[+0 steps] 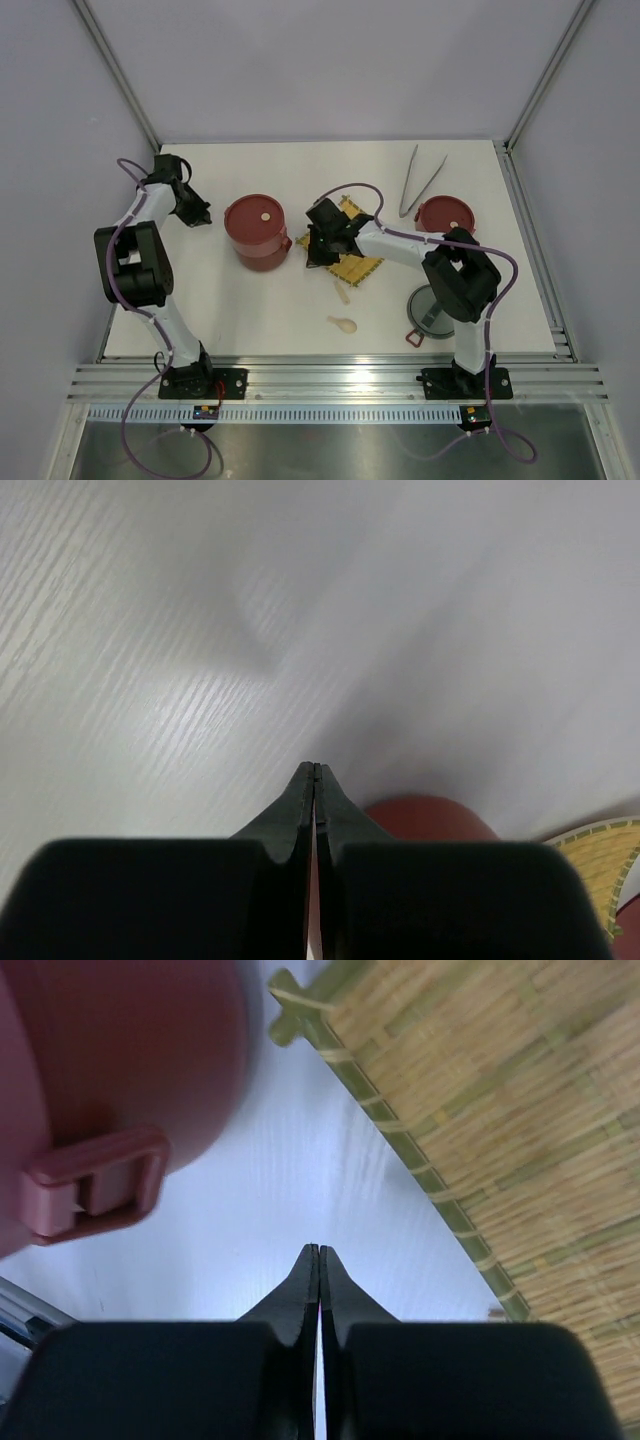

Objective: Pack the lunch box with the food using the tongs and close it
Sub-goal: Close the fastener on the packing box.

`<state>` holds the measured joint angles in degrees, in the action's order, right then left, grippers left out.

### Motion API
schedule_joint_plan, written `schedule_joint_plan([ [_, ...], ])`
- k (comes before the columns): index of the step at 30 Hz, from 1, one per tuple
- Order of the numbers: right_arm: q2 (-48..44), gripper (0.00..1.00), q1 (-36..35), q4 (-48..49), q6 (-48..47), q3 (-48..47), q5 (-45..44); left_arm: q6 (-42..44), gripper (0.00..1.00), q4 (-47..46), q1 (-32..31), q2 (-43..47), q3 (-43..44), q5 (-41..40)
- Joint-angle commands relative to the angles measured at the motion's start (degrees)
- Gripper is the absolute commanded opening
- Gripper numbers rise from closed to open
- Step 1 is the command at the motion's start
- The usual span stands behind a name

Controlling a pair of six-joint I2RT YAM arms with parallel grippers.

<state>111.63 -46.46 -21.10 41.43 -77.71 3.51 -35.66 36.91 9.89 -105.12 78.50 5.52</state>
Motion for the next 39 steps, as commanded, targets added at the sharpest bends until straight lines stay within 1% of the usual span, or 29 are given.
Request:
schedule_joint_plan([
  [1,1.3,0.0,-0.4,0.8,0.5,-6.2,-1.2,-0.6,0.0,-2.1,-0.2,-3.9,3.8,1.8],
  [2,2.6,0.0,-0.4,0.2,0.3,-8.0,-1.1,-0.4,0.0,-2.0,-0.3,-4.5,4.0,2.2],
  [3,5.2,0.0,-0.3,-1.1,0.1,-11.8,-0.5,-0.3,0.0,-2.4,-0.8,-5.0,4.1,3.4],
  [5,8.5,0.0,-0.3,-1.6,0.1,-15.2,0.4,0.3,0.0,-2.6,-2.1,-5.7,3.9,4.1],
  [6,9.4,0.0,-0.3,-1.5,0.2,-18.1,1.5,0.6,0.0,-2.6,-4.2,-5.7,3.7,4.2],
  [8,11.2,0.0,-0.5,-1.5,0.4,-20.7,2.4,0.6,0.0,-4.3,-6.5,-4.1,1.1,4.6],
  [9,11.6,0.0,-0.4,-1.0,0.5,-22.2,3.3,0.5,0.0,-5.2,-9.0,-3.2,-0.1,5.5],
  [10,11.8,0.0,-0.4,-1.0,0.6,-22.7,3.3,0.2,0.0,-5.7,-9.5,-2.4,-1.3,5.6],
  [11,11.9,0.0,-0.4,-1.6,0.4,-23.2,2.9,-0.6,0.0,-6.1,-11.4,-1.6,-3.8,5.6],
  [13,11.2,0.0,-0.3,-2.3,-0.3,-22.1,1.3,-1.5,0.0,-6.9,-12.5,0.5,-6.4,6.2],
  [14,9.8,0.0,-0.2,-2.1,-0.4,-19.9,0.7,-1.9,0.0,-6.7,-12.3,1.1,-8.3,5.8],
  [16,8.0,0.0,0.1,-1.9,-0.6,-17.3,-0.8,-1.7,0.0,-5.4,-11.7,2.6,-9.2,4.4],
  [17,6.1,0.0,0.4,-1.8,-0.5,-14.3,-1.2,-1.7,0.0,-4.4,-11.1,3.2,-9.8,3.4],
  [24,-3.2,0.0,1.9,-1.7,0.2,-1.8,-6.7,-0.7,0.0,-0.1,-9.5,8.1,-9.9,-1.1],
  [29,-8.5,0.0,0.7,-1.5,0.9,5.2,-7.5,0.3,0.0,1.0,-6.5,8.9,-9.2,-2.3],
  [34,-9.2,0.0,-1.9,-0.6,2.6,6.2,-6.3,1.0,0.0,1.0,-5.1,7.9,-9.2,-2.7],
  [37,-5.8,0.0,-3.5,-0.3,2.9,2.0,-5.0,0.8,0.0,0.2,-5.5,7.1,-10.4,-0.5],
  [39,-2.3,0.0,-4.3,0.0,2.7,-3.2,-3.8,0.4,0.0,-0.2,-6.6,7.7,-11.5,-0.2],
])
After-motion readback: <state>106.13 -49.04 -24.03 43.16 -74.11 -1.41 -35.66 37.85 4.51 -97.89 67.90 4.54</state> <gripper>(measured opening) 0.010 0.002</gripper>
